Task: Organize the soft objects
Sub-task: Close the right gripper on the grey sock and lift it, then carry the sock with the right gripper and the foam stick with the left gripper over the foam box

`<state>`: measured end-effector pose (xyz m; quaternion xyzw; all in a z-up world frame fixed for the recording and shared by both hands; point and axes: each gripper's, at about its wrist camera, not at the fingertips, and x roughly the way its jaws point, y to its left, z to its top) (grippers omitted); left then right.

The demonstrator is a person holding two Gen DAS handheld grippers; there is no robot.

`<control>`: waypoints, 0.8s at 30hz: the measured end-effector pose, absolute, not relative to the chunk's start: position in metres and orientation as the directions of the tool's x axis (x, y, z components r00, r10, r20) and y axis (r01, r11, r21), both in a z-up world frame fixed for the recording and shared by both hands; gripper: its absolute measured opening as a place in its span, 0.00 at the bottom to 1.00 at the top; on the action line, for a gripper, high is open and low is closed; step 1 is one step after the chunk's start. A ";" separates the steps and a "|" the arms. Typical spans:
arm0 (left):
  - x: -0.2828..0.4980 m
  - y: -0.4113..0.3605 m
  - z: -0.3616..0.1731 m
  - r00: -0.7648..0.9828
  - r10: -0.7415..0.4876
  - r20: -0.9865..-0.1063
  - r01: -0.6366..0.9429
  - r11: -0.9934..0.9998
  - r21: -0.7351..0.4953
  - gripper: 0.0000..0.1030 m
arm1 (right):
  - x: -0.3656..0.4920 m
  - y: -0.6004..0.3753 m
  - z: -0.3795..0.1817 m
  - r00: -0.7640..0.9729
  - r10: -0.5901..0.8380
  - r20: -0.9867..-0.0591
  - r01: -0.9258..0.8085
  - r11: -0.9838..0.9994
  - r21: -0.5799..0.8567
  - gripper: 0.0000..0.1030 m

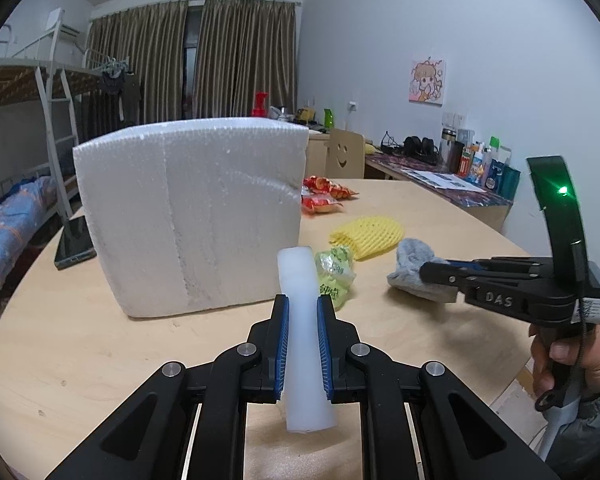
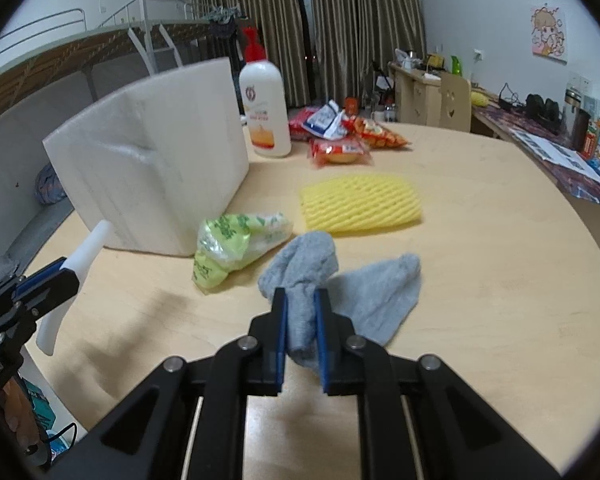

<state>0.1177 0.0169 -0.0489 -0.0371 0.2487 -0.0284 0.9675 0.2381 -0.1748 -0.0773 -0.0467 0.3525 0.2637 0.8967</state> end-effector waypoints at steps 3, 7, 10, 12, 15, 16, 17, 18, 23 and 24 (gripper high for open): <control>0.115 0.015 -0.044 0.880 -0.070 -0.469 0.039 0.996 -0.076 0.15 | 0.232 -0.179 -0.067 0.629 0.450 -0.634 -0.509 0.855 0.103 0.15; 0.111 0.011 -0.038 0.888 -0.065 -0.455 0.042 0.997 -0.059 0.15 | 0.227 -0.182 -0.053 0.653 0.462 -0.600 -0.511 0.854 0.100 0.15; 0.106 0.010 -0.033 0.893 -0.061 -0.446 0.043 0.998 -0.051 0.15 | 0.223 -0.184 -0.044 0.668 0.472 -0.575 -0.513 0.852 0.103 0.15; 0.101 0.008 -0.029 0.898 -0.057 -0.436 0.044 0.998 -0.041 0.15 | 0.220 -0.184 -0.038 0.679 0.477 -0.557 -0.515 0.851 0.101 0.15; 0.094 0.007 -0.020 0.909 -0.054 -0.413 0.048 0.999 -0.027 0.15 | 0.215 -0.185 -0.031 0.687 0.492 -0.535 -0.520 0.847 0.111 0.15; 0.092 0.006 -0.017 0.913 -0.052 -0.405 0.048 0.999 -0.019 0.15 | 0.213 -0.185 -0.028 0.689 0.499 -0.526 -0.524 0.844 0.115 0.15; 0.091 0.003 -0.014 0.916 -0.049 -0.398 0.048 0.999 -0.012 0.15 | 0.210 -0.185 -0.025 0.693 0.503 -0.517 -0.526 0.843 0.115 0.15; 0.089 0.002 -0.011 0.919 -0.048 -0.390 0.048 0.999 -0.008 0.15 | 0.208 -0.185 -0.022 0.696 0.508 -0.507 -0.529 0.841 0.116 0.15; 0.078 0.000 0.008 0.939 -0.028 -0.343 0.032 0.999 0.008 0.15 | 0.195 -0.184 -0.008 0.710 0.527 -0.466 -0.542 0.833 0.117 0.15; 0.077 0.000 0.011 0.941 -0.025 -0.338 0.030 0.999 0.010 0.15 | 0.193 -0.184 -0.005 0.713 0.533 -0.456 -0.546 0.830 0.116 0.15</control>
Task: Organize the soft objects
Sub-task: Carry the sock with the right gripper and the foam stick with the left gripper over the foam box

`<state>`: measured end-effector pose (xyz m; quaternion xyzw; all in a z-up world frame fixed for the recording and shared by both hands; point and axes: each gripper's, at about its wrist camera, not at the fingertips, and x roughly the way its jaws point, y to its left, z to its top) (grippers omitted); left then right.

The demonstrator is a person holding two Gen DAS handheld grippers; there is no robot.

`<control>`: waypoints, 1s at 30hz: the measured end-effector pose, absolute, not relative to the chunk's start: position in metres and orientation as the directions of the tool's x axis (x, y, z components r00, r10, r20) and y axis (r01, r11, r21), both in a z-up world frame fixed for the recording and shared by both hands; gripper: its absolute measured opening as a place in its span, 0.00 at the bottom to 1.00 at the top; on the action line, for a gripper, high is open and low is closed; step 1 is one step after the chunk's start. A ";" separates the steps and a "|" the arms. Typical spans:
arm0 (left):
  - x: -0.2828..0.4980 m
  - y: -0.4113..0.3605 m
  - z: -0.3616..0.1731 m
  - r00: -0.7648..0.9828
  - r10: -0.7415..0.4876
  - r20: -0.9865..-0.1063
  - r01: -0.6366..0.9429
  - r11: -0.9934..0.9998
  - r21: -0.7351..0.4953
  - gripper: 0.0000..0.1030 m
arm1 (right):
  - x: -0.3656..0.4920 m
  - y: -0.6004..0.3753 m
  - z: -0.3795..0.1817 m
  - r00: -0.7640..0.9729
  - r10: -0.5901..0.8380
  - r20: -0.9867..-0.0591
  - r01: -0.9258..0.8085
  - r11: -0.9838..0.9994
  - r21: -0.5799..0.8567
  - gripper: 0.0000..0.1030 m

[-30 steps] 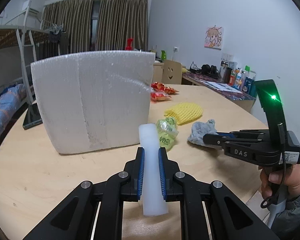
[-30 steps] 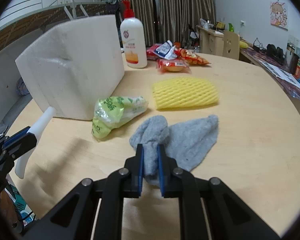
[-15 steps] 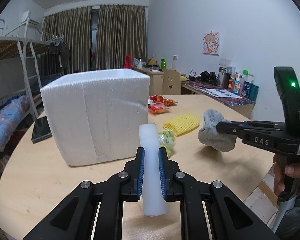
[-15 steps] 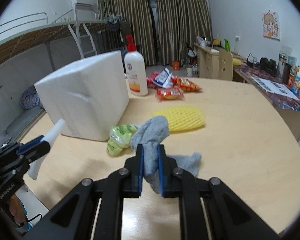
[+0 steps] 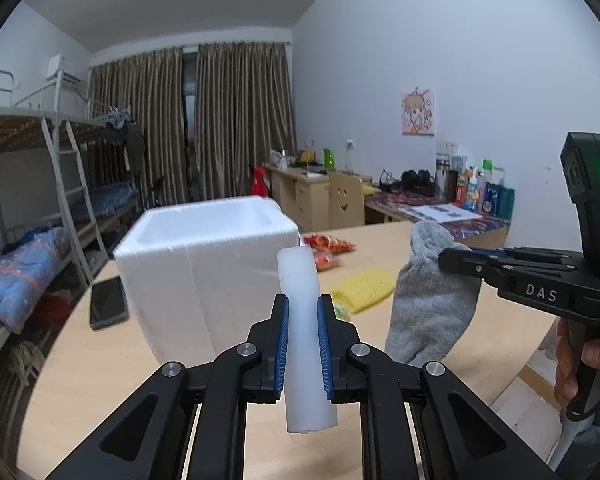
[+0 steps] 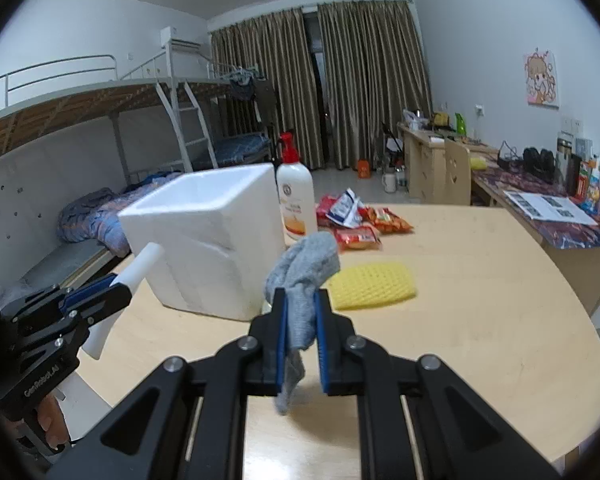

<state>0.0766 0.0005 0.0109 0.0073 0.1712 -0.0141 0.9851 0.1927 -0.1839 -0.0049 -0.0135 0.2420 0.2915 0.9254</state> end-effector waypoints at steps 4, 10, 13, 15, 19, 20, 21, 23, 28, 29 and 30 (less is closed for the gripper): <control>0.073 0.003 0.023 0.946 -0.004 -0.323 0.009 1.000 0.014 0.15 | 0.185 -0.185 0.004 0.717 0.552 -0.425 -0.560 0.820 0.119 0.15; 0.065 0.006 0.034 0.953 0.019 -0.302 -0.011 1.000 0.028 0.15 | 0.173 -0.182 0.015 0.724 0.567 -0.392 -0.578 0.809 0.104 0.15; 0.057 0.008 0.036 0.956 0.030 -0.292 -0.022 0.999 0.031 0.15 | 0.167 -0.181 0.019 0.726 0.574 -0.379 -0.584 0.805 0.101 0.15; 0.054 0.009 0.040 0.958 0.038 -0.283 -0.029 0.999 0.035 0.15 | 0.164 -0.181 0.021 0.727 0.579 -0.370 -0.589 0.802 0.099 0.15; 0.048 0.014 0.046 0.961 0.054 -0.270 -0.044 0.998 0.042 0.15 | 0.158 -0.180 0.026 0.727 0.589 -0.353 -0.599 0.795 0.095 0.15; 0.046 0.015 0.046 0.962 0.059 -0.268 -0.049 0.998 0.044 0.15 | 0.157 -0.179 0.027 0.725 0.594 -0.350 -0.603 0.792 0.094 0.15; 0.044 0.016 0.047 0.962 0.067 -0.265 -0.057 0.997 0.045 0.15 | 0.155 -0.177 0.028 0.721 0.600 -0.346 -0.610 0.787 0.093 0.15; 0.041 0.020 0.048 0.962 0.079 -0.262 -0.070 0.997 0.044 0.15 | 0.154 -0.174 0.029 0.715 0.608 -0.344 -0.619 0.780 0.091 0.15; 0.035 0.029 0.049 0.958 0.111 -0.264 -0.101 0.994 0.051 0.15 | 0.153 -0.163 0.030 0.699 0.630 -0.340 -0.644 0.760 0.084 0.15; 0.033 0.031 0.049 0.957 0.118 -0.266 -0.108 0.993 0.052 0.15 | 0.153 -0.160 0.030 0.694 0.636 -0.338 -0.652 0.754 0.083 0.15; 0.032 0.033 0.049 0.956 0.123 -0.266 -0.113 0.992 0.052 0.15 | 0.153 -0.158 0.030 0.689 0.642 -0.336 -0.658 0.749 0.082 0.15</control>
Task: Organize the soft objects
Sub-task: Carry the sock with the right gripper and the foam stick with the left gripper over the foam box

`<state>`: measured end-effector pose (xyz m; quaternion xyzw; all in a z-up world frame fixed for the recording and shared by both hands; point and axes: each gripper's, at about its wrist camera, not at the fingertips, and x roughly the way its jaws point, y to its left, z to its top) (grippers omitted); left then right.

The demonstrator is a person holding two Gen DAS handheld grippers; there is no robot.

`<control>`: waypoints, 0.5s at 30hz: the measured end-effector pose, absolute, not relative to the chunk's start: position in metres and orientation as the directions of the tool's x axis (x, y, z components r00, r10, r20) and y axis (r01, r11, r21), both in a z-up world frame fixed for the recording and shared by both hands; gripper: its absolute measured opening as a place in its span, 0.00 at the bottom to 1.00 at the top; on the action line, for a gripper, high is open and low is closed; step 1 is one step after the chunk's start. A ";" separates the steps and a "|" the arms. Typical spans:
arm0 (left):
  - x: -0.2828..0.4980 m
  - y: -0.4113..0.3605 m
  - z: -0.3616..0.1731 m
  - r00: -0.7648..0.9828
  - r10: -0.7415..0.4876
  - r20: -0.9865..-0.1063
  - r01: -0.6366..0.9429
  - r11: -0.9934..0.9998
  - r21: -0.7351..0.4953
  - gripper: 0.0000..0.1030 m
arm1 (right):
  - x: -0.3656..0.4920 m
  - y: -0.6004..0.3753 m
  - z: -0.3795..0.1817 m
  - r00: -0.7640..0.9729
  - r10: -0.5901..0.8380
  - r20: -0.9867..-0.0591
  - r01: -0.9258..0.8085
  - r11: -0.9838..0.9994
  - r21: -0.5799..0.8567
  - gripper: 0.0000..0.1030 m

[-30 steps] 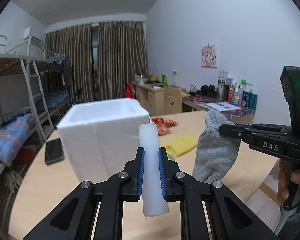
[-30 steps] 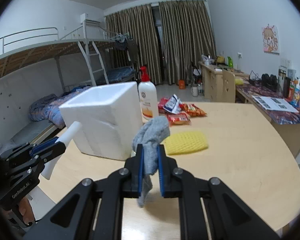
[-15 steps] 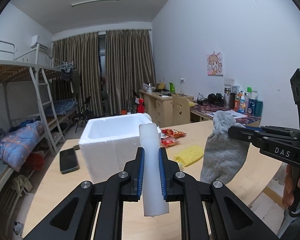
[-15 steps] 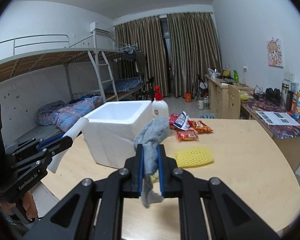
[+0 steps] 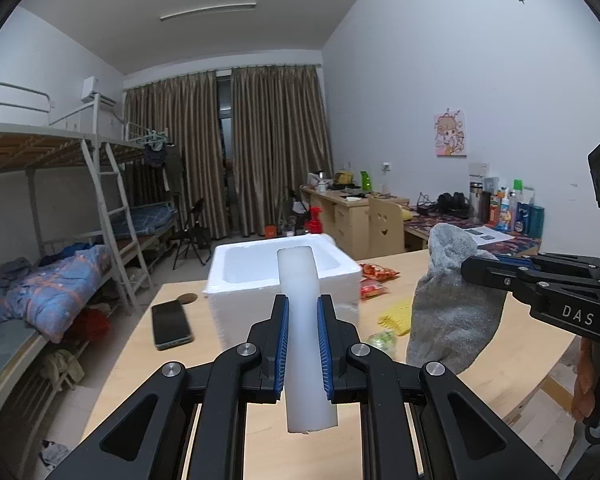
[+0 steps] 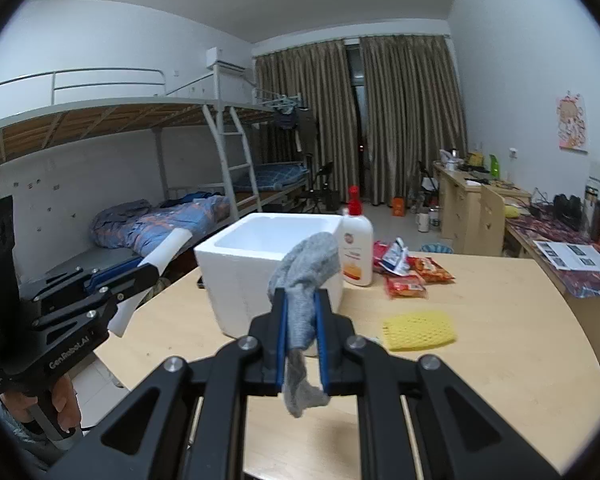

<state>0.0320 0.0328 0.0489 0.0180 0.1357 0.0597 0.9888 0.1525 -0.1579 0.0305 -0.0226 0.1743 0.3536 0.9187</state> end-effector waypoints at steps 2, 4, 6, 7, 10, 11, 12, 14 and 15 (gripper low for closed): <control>0.029 0.037 0.049 0.954 0.134 -0.267 -0.126 0.991 0.048 0.15 | 0.151 -0.151 0.030 0.679 0.653 -0.336 -0.671 0.737 0.076 0.15; 0.028 0.042 0.050 0.952 0.146 -0.269 -0.139 0.989 0.044 0.15 | 0.149 -0.144 0.029 0.666 0.665 -0.337 -0.686 0.724 0.074 0.15; 0.026 0.046 0.050 0.950 0.155 -0.269 -0.151 0.988 0.039 0.15 | 0.149 -0.138 0.029 0.654 0.676 -0.339 -0.698 0.712 0.072 0.15; 0.025 0.048 0.051 0.950 0.159 -0.269 -0.155 0.987 0.037 0.15 | 0.150 -0.135 0.029 0.648 0.683 -0.338 -0.705 0.705 0.073 0.15; 0.026 0.052 0.054 0.950 0.148 -0.277 -0.146 0.989 0.029 0.15 | 0.150 -0.127 0.030 0.633 0.698 -0.336 -0.722 0.688 0.070 0.15; 0.028 0.052 0.055 0.950 0.145 -0.278 -0.143 0.989 0.028 0.15 | 0.151 -0.125 0.030 0.629 0.701 -0.336 -0.726 0.685 0.070 0.15; 0.028 0.052 0.057 0.950 0.145 -0.276 -0.142 0.989 0.030 0.15 | 0.152 -0.122 0.031 0.625 0.706 -0.335 -0.730 0.680 0.070 0.15; 0.030 0.052 0.059 0.951 0.146 -0.271 -0.142 0.989 0.036 0.15 | 0.152 -0.119 0.034 0.621 0.710 -0.331 -0.735 0.674 0.068 0.15; 0.031 0.051 0.061 0.952 0.146 -0.268 -0.141 0.989 0.040 0.15 | 0.153 -0.118 0.035 0.617 0.715 -0.329 -0.740 0.669 0.068 0.15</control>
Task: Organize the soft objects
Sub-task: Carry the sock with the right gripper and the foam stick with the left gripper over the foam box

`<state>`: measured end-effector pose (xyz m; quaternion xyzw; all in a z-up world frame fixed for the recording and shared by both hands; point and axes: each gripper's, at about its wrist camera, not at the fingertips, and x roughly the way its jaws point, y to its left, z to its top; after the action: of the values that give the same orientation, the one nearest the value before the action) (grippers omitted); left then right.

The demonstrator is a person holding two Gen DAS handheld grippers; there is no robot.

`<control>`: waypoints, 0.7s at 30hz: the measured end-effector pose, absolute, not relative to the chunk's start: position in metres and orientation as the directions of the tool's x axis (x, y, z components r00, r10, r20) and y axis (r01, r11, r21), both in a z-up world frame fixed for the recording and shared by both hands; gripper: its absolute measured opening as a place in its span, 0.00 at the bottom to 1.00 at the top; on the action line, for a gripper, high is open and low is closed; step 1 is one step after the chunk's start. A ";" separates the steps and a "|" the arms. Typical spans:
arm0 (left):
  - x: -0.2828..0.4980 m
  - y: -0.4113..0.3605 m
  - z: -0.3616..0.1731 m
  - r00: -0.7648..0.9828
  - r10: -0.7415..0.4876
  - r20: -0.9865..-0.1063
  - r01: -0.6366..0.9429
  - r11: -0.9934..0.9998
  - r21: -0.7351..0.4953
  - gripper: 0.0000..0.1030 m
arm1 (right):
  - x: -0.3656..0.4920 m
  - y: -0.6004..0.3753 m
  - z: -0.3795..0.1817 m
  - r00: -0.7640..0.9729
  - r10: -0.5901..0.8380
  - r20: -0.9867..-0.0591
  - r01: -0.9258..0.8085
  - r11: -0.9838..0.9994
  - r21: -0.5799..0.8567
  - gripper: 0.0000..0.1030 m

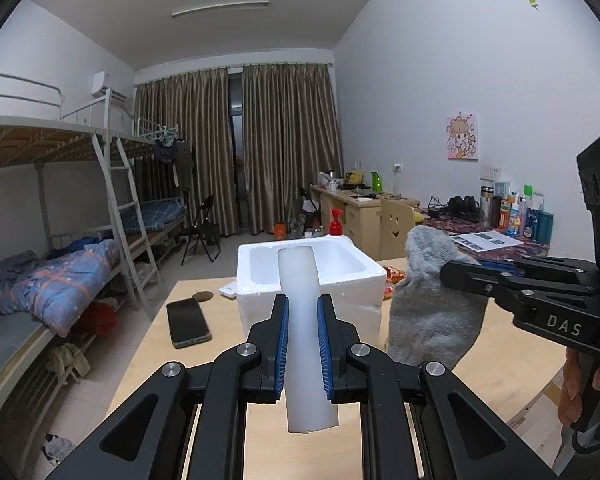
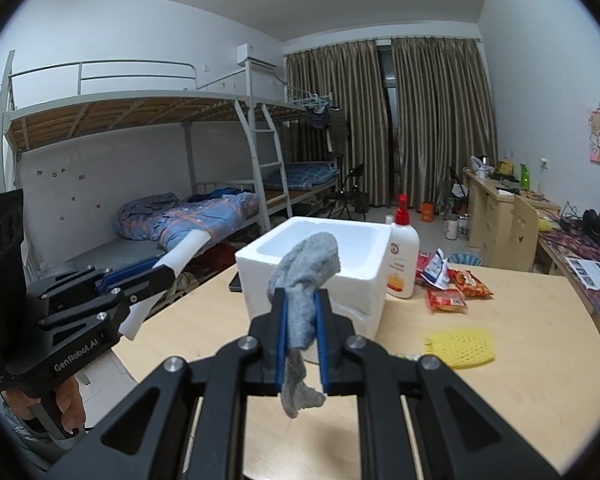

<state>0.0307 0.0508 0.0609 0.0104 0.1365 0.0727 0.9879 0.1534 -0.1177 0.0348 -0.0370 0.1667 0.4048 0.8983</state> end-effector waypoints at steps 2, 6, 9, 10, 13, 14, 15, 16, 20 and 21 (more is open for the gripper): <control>0.033 0.050 0.064 0.955 0.137 -0.262 -0.131 0.991 0.037 0.15 | 0.156 -0.115 0.035 0.612 0.718 -0.332 -0.743 0.665 0.068 0.15; 0.039 0.050 0.071 0.958 0.136 -0.251 -0.127 0.991 0.050 0.15 | 0.159 -0.109 0.040 0.611 0.718 -0.335 -0.746 0.663 0.061 0.15; 0.045 0.051 0.078 0.961 0.131 -0.244 -0.121 0.991 0.056 0.15 | 0.162 -0.105 0.048 0.608 0.724 -0.327 -0.753 0.656 0.053 0.15; 0.047 0.052 0.080 0.961 0.133 -0.242 -0.123 0.991 0.058 0.15 | 0.163 -0.104 0.050 0.605 0.727 -0.325 -0.756 0.652 0.053 0.15; 0.053 0.055 0.085 0.963 0.133 -0.235 -0.122 0.991 0.061 0.15 | 0.166 -0.100 0.058 0.604 0.732 -0.315 -0.760 0.648 0.046 0.15; 0.056 0.055 0.087 0.963 0.133 -0.235 -0.122 0.991 0.060 0.15 | 0.168 -0.099 0.061 0.605 0.734 -0.310 -0.761 0.647 0.045 0.15; 0.058 0.056 0.089 0.963 0.133 -0.234 -0.123 0.991 0.059 0.15 | 0.169 -0.099 0.063 0.605 0.734 -0.308 -0.762 0.646 0.045 0.15; 0.062 0.057 0.091 0.963 0.133 -0.234 -0.123 0.991 0.057 0.15 | 0.171 -0.097 0.066 0.605 0.735 -0.307 -0.763 0.645 0.043 0.15; 0.075 0.063 0.096 0.960 0.120 -0.252 -0.112 0.993 0.048 0.15 | 0.179 -0.092 0.074 0.609 0.733 -0.303 -0.762 0.646 0.033 0.15; 0.078 0.064 0.098 0.961 0.116 -0.252 -0.108 0.993 0.046 0.15 | 0.182 -0.090 0.076 0.609 0.733 -0.304 -0.762 0.647 0.032 0.15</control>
<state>0.0780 0.0644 0.0978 0.0157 0.1280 0.0565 0.9900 0.1822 -0.0905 0.0762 -0.0503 0.1461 0.4172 0.8956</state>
